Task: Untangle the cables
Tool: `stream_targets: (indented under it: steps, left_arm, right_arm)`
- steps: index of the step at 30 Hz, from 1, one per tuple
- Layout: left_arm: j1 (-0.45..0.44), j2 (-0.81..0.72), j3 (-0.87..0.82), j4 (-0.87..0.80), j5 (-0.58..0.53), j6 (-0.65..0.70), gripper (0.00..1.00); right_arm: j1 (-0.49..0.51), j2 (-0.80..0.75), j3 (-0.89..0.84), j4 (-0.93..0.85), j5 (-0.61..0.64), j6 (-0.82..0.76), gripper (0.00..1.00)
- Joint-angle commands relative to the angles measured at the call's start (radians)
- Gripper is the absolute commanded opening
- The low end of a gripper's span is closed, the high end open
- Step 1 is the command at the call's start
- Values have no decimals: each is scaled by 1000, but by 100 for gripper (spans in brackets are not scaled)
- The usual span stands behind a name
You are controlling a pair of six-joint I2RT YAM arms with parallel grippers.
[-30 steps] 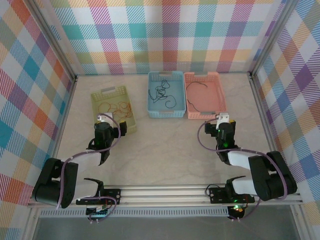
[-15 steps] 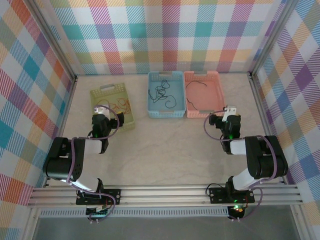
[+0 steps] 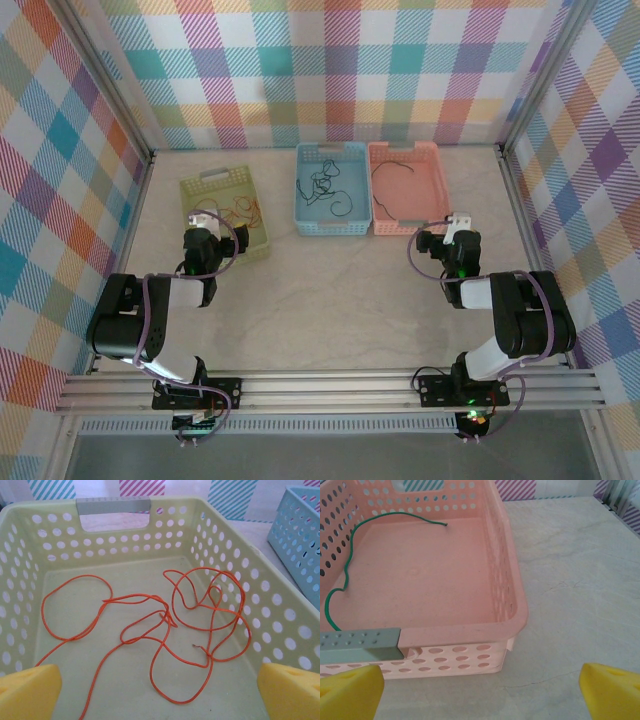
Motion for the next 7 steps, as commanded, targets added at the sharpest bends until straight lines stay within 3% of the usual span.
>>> stream_targets:
  steps: [1,7]
  left_arm:
    - [12,20,-10,-49,12,18,100]
    - [10,20,-10,-49,12,18,100]
  right_arm:
    - [-18,4,31,-28,-86,8,100]
    - [-28,-4,24,-22,-134,-6,100]
